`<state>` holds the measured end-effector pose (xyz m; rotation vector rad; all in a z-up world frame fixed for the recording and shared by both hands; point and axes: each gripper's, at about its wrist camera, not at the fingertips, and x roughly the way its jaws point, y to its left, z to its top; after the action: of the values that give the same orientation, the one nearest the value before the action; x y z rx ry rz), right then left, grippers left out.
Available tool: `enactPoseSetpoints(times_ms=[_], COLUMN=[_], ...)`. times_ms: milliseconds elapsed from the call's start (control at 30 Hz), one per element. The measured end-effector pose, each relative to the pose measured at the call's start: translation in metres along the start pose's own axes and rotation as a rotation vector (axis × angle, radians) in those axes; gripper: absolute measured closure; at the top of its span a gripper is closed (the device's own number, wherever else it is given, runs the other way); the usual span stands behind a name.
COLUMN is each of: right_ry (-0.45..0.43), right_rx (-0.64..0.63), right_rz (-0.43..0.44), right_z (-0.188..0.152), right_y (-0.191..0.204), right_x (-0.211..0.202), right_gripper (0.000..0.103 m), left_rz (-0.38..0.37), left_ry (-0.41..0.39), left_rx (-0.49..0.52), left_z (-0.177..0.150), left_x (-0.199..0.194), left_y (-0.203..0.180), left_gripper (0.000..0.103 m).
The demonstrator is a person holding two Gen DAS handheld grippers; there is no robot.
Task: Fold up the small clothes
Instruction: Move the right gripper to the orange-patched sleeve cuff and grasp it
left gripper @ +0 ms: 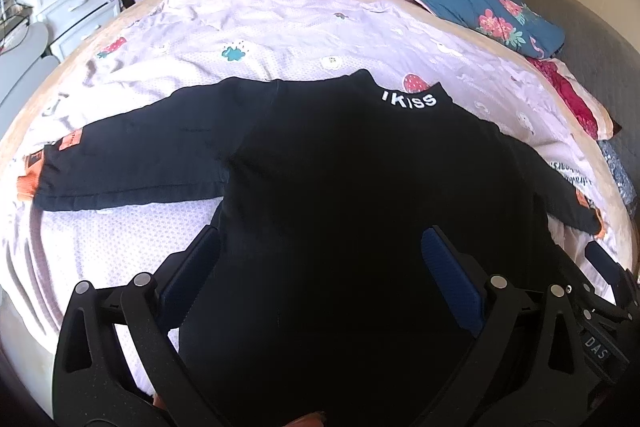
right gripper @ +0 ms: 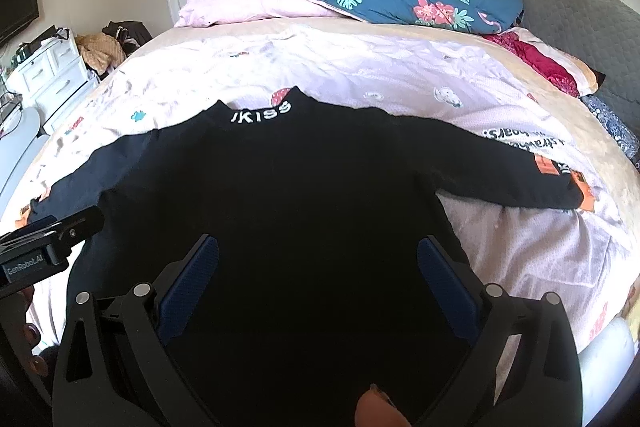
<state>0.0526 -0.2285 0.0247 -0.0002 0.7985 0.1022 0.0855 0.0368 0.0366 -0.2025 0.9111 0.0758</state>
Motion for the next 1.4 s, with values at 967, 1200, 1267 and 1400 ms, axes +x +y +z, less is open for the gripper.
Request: enactPoseSetpoints(times_ms=[967, 1200, 1267, 1400], right_ry=[-0.051, -0.068, -0.064, -0.051], right_rx=[0.216, 0.302, 0.33, 0.383], right_rz=[-0.139, -0.195, -0.207, -0.241], right_z=[0.112, 0.119, 0.118, 0.112], right_y=[-0.076, -0.115, -0.127, -0.152], right_x=[0.049, 0.06, 0.063, 0.07], right_gripper=[0.004, 0.004, 0.004, 0.004], left_rz=[-0.057, -0.064, -0.066, -0.066], left_ry=[-0.002, 0.022, 0.028, 0.045], left_rx=[0.049, 0.09, 0.099, 0.111], left_z=[0.081, 0.087, 0.087, 0.087], left_x=[0.056, 0.075, 0.08, 0.092], left_y=[-0.053, -0.076, -0.081, -0.094], left_gripper=[0.009, 0.009, 0.009, 0.009])
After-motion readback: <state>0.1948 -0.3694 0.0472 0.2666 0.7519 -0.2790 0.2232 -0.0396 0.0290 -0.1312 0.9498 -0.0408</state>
